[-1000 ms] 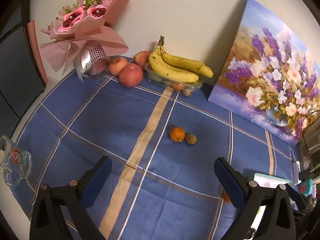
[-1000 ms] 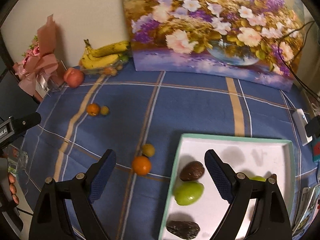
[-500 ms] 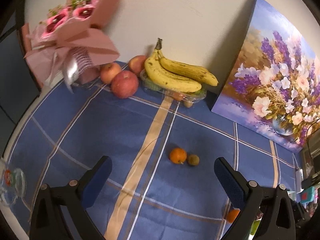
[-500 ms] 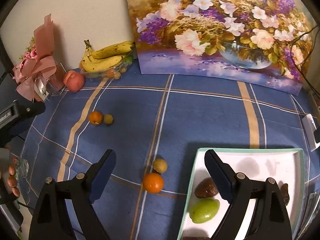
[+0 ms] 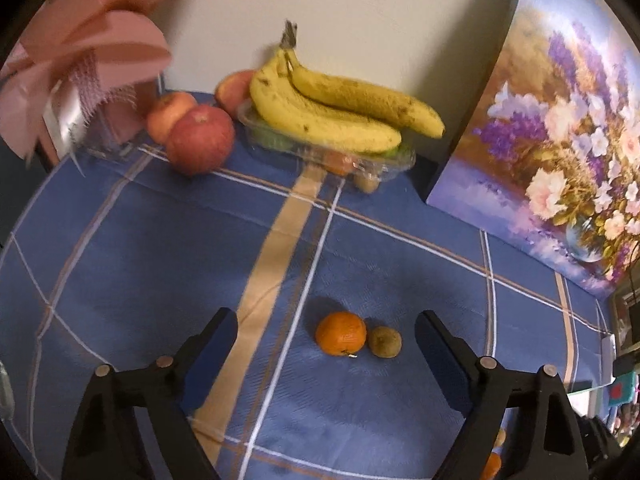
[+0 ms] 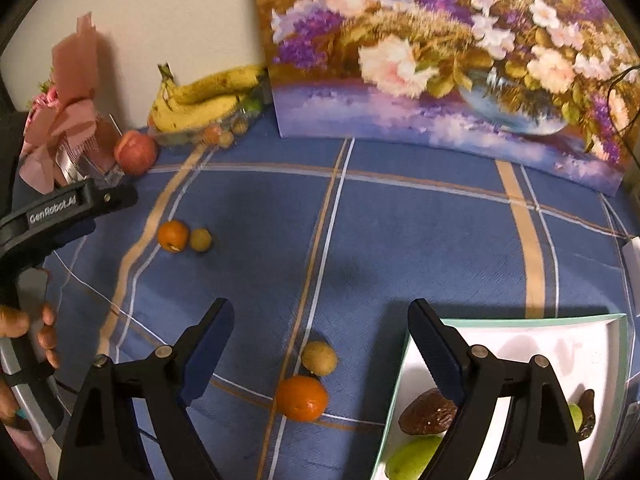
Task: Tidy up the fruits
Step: 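Grasp a mandarin with the left tool while the right tool grasps a small brown fruit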
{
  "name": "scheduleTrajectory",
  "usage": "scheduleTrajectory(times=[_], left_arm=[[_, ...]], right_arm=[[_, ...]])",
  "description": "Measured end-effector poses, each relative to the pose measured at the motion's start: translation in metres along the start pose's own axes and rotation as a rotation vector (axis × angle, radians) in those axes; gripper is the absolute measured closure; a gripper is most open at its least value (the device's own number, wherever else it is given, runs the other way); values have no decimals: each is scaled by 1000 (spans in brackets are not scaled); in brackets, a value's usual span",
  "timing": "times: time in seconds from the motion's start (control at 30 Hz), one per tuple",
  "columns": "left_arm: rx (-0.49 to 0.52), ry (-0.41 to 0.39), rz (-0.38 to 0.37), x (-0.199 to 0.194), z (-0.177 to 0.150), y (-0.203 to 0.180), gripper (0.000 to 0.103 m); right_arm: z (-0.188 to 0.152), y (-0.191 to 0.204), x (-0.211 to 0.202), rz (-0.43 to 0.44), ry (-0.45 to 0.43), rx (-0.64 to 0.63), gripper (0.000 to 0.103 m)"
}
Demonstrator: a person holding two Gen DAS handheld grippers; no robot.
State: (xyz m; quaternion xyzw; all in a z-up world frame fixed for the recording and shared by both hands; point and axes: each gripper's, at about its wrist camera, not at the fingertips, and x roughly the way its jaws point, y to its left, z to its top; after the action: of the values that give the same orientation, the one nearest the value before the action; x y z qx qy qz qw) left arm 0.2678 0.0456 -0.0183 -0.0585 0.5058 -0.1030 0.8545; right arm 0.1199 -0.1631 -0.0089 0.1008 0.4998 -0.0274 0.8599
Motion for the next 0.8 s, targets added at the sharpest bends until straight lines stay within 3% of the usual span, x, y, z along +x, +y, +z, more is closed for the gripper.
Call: scheduleTrajectory(times=[0.03,0.07,0.2,0.27,0.37,0.47,0.53,0.67,0.8], left_arm=[[-2,3,5,5,-1,-1,12],[0,8,10,12,-2,-2,19],[-9,46,4,32,-8,-2,31],[-35,57,-19,38,-10,2,43],[-69,65,-55,42,-11,6,56],[-92,68,-91,42,-12,7,67],[-84,68,-88,41,-12,6,68],[-71,68,-84,40,-13,5,69],[-75,74,-81,38,-14,8,69]], right_arm=[[-1,0,5,-2,12,0,23],[-3,0,10,-2,26,0,29],[-9,0,27,4,76,9,33],[-12,0,33,4,94,8,43],[-16,-2,38,-3,110,15,44],[-18,-3,42,2,126,22,57],[-20,-5,43,1,132,27,58],[-22,-8,45,18,141,39,74],[-23,-8,44,38,141,45,77]])
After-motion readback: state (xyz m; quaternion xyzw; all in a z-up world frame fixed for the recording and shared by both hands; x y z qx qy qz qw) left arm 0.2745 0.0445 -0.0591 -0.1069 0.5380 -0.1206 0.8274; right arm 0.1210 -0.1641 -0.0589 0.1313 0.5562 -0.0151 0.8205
